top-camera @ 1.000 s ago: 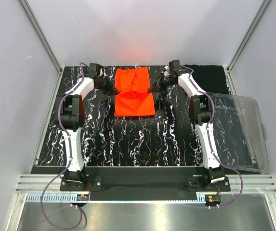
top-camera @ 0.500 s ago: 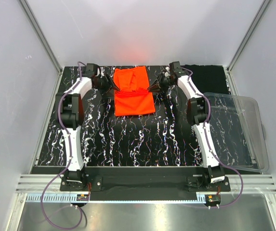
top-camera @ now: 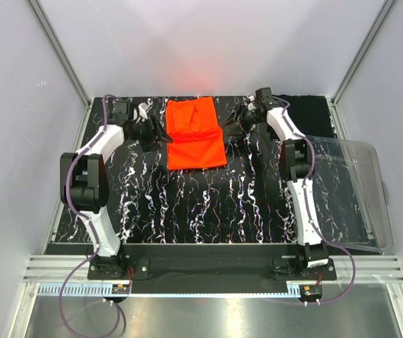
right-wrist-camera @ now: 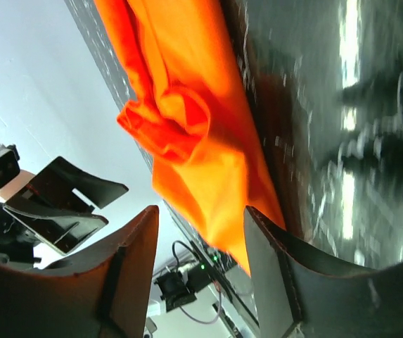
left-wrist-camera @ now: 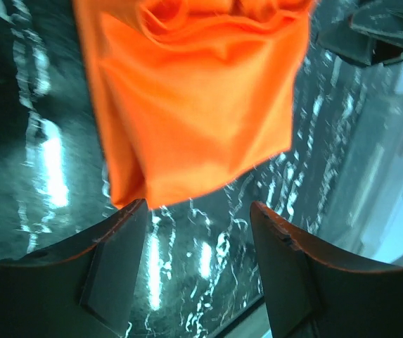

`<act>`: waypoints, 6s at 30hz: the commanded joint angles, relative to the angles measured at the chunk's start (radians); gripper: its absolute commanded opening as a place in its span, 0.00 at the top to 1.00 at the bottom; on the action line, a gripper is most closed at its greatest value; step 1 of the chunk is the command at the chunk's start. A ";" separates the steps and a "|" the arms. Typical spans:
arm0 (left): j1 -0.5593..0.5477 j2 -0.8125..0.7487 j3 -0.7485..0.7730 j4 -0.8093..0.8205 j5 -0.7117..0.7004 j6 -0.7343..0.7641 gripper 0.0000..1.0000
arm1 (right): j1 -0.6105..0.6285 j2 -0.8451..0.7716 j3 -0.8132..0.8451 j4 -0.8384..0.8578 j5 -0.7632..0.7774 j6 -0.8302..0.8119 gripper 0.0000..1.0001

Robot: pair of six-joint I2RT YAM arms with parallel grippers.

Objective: Fold and stack the t-shirts
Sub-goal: Fold the tshirt

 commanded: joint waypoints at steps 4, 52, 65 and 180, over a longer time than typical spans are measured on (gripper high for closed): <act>-0.015 -0.052 -0.133 0.152 0.115 0.021 0.35 | -0.002 -0.244 -0.171 -0.072 0.012 -0.153 0.44; -0.063 0.111 -0.126 0.096 0.031 0.127 0.53 | 0.086 -0.392 -0.652 -0.031 0.047 -0.375 0.56; -0.060 0.034 -0.173 -0.015 -0.104 0.082 0.99 | 0.086 -0.409 -0.695 -0.021 0.061 -0.372 0.93; 0.071 0.176 0.003 0.325 0.118 -0.094 0.66 | 0.287 -0.444 -0.841 0.345 0.030 -0.016 0.81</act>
